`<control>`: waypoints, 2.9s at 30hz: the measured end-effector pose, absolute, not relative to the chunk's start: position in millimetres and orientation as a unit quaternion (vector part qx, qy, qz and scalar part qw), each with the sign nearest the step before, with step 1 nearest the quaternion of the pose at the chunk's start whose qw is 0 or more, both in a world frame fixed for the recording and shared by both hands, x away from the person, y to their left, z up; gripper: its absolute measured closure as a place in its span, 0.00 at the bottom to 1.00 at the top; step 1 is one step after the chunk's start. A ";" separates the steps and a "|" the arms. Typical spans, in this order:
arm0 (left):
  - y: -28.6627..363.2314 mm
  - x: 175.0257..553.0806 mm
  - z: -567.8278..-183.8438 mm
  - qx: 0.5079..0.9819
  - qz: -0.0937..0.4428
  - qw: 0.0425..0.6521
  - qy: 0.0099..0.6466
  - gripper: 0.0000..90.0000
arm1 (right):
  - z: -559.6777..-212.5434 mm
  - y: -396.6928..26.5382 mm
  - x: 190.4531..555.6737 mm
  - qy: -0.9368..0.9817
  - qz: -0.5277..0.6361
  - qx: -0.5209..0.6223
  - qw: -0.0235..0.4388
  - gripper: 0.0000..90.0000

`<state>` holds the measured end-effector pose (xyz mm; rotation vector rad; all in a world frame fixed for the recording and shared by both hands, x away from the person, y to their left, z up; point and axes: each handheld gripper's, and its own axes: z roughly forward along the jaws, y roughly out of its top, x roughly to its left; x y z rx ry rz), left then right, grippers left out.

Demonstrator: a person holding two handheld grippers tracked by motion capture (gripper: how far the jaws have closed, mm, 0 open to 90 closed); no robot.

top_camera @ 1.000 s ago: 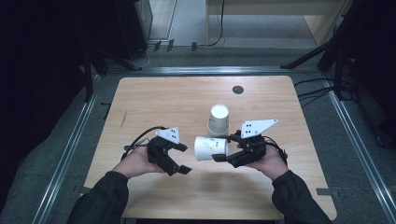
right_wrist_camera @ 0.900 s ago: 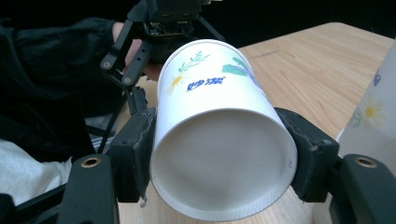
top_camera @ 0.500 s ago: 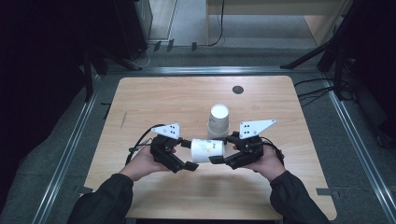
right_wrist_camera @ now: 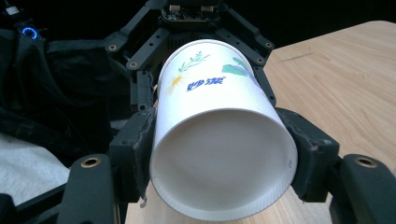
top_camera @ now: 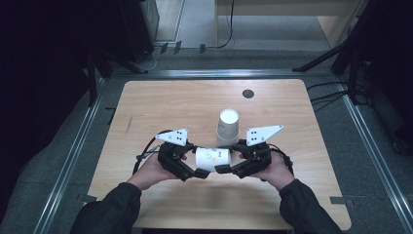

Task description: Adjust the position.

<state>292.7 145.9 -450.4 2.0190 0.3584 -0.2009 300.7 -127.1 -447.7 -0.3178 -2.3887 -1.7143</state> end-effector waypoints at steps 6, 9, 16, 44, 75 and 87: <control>147.0 292.0 -450.1 0.842 -0.077 0.513 0.146 0.23 | -448.7 -125.2 300.6 -0.805 -0.576 -0.106 0.097 0.38; 147.1 292.1 -450.0 0.843 -0.078 0.511 0.145 0.24 | -448.9 -125.3 300.7 -0.805 -0.575 -0.108 0.099 0.38; 147.7 291.9 -449.8 0.846 -0.075 0.508 0.142 0.26 | -448.4 -123.7 299.4 -0.809 -0.572 -0.102 0.088 0.38; 147.5 289.2 -448.6 0.853 -0.077 0.502 0.123 0.28 | -449.0 -122.7 299.2 -0.811 -0.567 -0.095 0.107 0.39; 162.5 306.6 -389.3 0.910 -0.038 0.397 0.114 0.28 | -457.6 -131.7 299.3 -0.842 -0.521 -0.131 0.056 0.29; 139.6 314.8 -385.9 0.943 -0.018 0.321 0.089 0.28 | -460.6 -127.0 300.8 -0.849 -0.509 -0.131 0.050 0.29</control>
